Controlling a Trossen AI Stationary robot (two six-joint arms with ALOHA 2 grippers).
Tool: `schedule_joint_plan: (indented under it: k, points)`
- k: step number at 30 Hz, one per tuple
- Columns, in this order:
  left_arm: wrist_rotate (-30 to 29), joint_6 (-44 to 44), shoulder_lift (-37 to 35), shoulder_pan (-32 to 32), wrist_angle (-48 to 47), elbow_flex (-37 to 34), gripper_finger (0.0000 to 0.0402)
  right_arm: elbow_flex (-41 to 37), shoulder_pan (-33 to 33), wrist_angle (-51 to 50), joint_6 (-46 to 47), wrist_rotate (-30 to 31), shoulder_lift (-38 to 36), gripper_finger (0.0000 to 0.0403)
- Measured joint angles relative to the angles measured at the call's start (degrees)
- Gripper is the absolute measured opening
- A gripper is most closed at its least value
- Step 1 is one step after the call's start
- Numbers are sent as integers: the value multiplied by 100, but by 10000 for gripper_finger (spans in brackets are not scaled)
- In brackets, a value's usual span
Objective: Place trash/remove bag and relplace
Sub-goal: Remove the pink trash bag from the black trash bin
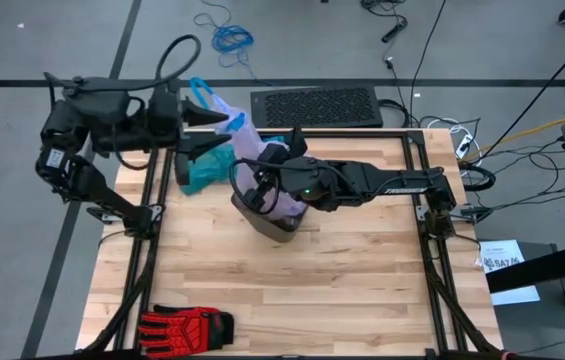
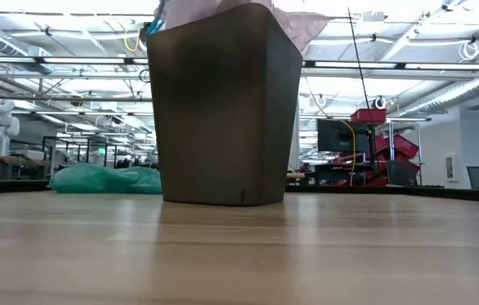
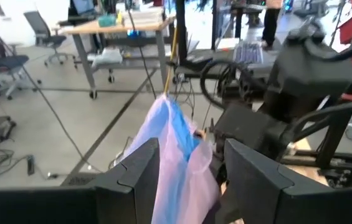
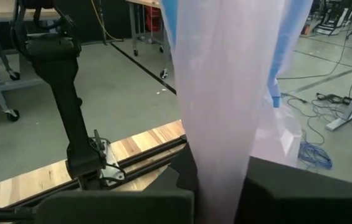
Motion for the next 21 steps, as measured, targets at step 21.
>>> schedule_joint_plan:
  k: [21]
  points:
    - [-186,-331,188,-1,237,2,71,0,0,79,1,-129,0,0]
